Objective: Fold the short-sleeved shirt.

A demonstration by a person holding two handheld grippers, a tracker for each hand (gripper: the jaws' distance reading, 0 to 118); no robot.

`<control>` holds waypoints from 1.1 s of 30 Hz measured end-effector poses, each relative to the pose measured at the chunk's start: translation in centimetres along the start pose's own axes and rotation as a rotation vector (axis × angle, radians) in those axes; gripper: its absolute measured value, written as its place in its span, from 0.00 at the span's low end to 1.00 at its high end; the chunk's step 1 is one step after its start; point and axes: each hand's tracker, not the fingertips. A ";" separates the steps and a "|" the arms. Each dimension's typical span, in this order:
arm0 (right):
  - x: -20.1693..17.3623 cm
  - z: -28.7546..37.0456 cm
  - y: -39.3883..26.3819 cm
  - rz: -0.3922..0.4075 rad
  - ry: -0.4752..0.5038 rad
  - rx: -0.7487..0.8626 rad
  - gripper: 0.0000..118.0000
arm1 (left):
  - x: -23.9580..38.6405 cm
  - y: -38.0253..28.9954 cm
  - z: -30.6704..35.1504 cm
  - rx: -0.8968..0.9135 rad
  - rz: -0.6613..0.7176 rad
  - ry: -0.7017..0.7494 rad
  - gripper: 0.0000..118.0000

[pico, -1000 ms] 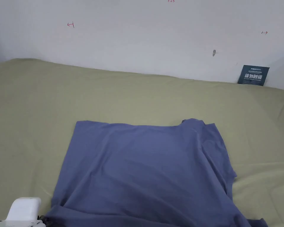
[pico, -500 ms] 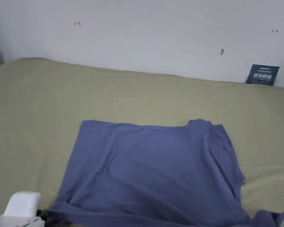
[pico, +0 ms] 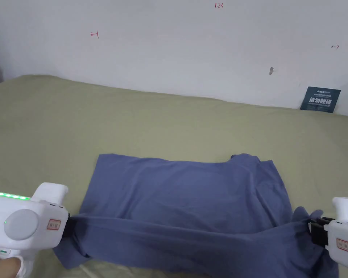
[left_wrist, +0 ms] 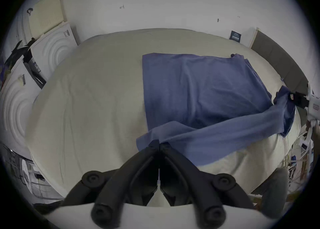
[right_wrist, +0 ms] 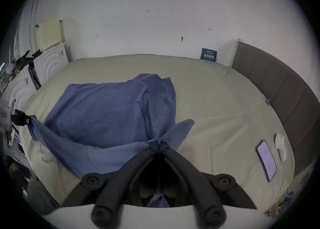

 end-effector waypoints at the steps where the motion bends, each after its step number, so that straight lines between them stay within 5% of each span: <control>1: 0.0 -0.8 0.3 0.002 0.000 -0.006 0.00 | -0.1 0.4 -0.7 -0.006 0.000 0.005 0.01; 5: 0.1 -3.4 0.4 0.008 -0.014 -0.016 0.00 | -0.6 1.0 -3.4 -0.054 -0.001 -0.006 0.02; 7: 0.4 -4.4 0.1 -0.014 -0.021 -0.011 0.04 | -0.6 1.0 -4.3 -0.065 -0.022 0.003 0.21; 8: 0.4 -4.5 -0.2 -0.021 -0.021 -0.001 0.19 | -0.7 0.9 -4.6 -0.061 -0.032 0.016 0.41; 9: 0.6 -4.5 -0.5 -0.034 -0.012 0.013 0.54 | -0.8 0.7 -4.8 -0.056 -0.028 0.038 0.67; 10: 0.7 -4.2 -0.8 -0.064 0.000 0.007 0.73 | -1.1 0.5 -4.5 -0.053 -0.010 0.044 0.72; 11: 0.9 -3.6 -1.1 -0.104 0.030 -0.006 0.75 | -1.5 0.1 -3.9 -0.022 0.033 0.022 0.72; 16: -0.1 2.2 -3.7 -0.132 0.052 0.121 0.66 | -1.7 -4.0 0.7 0.171 0.191 -0.013 0.70; 18: -0.9 4.5 -5.3 -0.113 0.080 0.149 0.40 | -1.0 -6.5 2.3 0.240 0.203 0.007 0.67; 21: -2.6 6.9 -7.3 -0.043 0.001 0.165 0.16 | 0.3 -9.8 4.0 0.275 0.191 0.041 0.61; 22: -3.2 7.5 -8.2 -0.007 -0.041 0.169 0.00 | 0.6 -10.8 4.4 0.289 0.180 0.053 0.50; 23: -3.5 8.2 -8.9 -0.006 -0.054 0.181 0.00 | 0.8 -11.6 4.5 0.303 0.160 0.056 0.31; 24: -3.4 8.3 -9.2 -0.019 -0.013 0.164 0.00 | 1.1 -12.1 4.5 0.309 0.136 0.080 0.02; 31: -3.4 7.7 -11.0 -0.049 0.006 0.092 0.00 | 0.7 -12.0 1.7 0.196 0.197 0.001 0.01; 32: -3.2 7.5 -10.9 -0.057 0.007 0.083 0.00 | 0.8 -11.5 1.2 0.201 0.198 0.006 0.07; 33: -3.0 7.4 -11.0 -0.062 0.008 0.083 0.00 | 0.8 -10.9 0.6 0.205 0.199 -0.008 0.24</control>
